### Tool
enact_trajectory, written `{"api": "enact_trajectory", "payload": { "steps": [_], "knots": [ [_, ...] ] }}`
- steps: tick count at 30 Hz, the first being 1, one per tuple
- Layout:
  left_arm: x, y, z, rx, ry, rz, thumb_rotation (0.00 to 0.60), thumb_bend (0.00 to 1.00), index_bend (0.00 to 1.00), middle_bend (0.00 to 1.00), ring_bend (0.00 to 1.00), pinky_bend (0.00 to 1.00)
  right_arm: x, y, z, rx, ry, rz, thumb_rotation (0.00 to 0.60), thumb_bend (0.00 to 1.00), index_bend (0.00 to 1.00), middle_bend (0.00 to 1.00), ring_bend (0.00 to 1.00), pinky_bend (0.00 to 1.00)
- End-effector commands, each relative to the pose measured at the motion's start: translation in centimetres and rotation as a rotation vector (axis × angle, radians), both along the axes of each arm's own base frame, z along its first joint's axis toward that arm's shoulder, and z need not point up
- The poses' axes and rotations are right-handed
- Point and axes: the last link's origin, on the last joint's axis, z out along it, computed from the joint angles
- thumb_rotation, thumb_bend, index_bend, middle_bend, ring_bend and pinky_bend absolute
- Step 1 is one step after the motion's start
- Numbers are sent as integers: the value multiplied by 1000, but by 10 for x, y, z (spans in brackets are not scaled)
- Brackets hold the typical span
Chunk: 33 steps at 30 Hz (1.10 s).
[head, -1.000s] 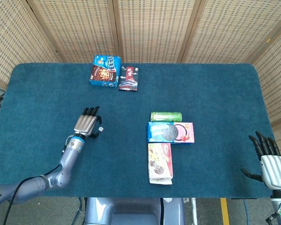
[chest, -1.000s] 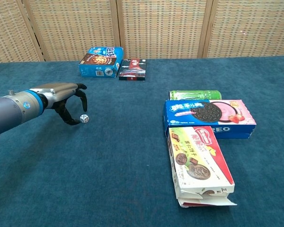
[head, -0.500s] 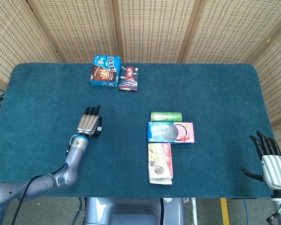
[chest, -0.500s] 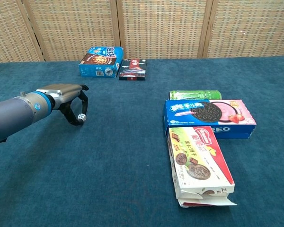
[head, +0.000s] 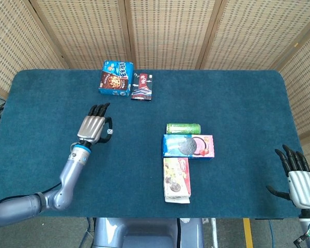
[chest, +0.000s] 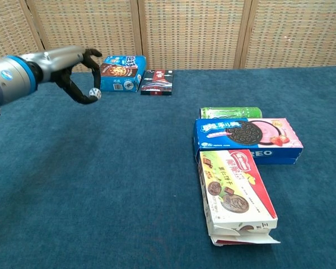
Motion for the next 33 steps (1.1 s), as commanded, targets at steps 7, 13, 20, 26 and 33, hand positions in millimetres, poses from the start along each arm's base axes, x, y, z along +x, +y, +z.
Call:
{"api": "enact_trajectory", "payload": {
  "steps": [7, 13, 20, 26, 33],
  "knots": [
    [21, -11, 60, 71, -94, -40, 600, 347, 588, 0, 0, 0, 0, 0, 0, -3, 6, 0, 600, 0, 58, 0, 0, 0],
    [27, -14, 60, 58, -102, -44, 600, 323, 214, 0, 0, 0, 0, 0, 0, -3, 4, -1, 600, 0, 58, 0, 0, 0],
    [26, -14, 58, 53, -101, -41, 600, 324, 114, 0, 0, 0, 0, 0, 0, -2, 3, -2, 600, 0, 58, 0, 0, 0],
    [20, -15, 62, 64, -109, -39, 600, 313, 0, 0, 0, 0, 0, 0, 0, -2, 3, -2, 600, 0, 58, 0, 0, 0],
    [-27, -37, 82, 98, -51, -14, 600, 1, 0, 0, 0, 0, 0, 0, 0, -1, 0, -2, 600, 0, 58, 0, 0, 0]
  ]
}}
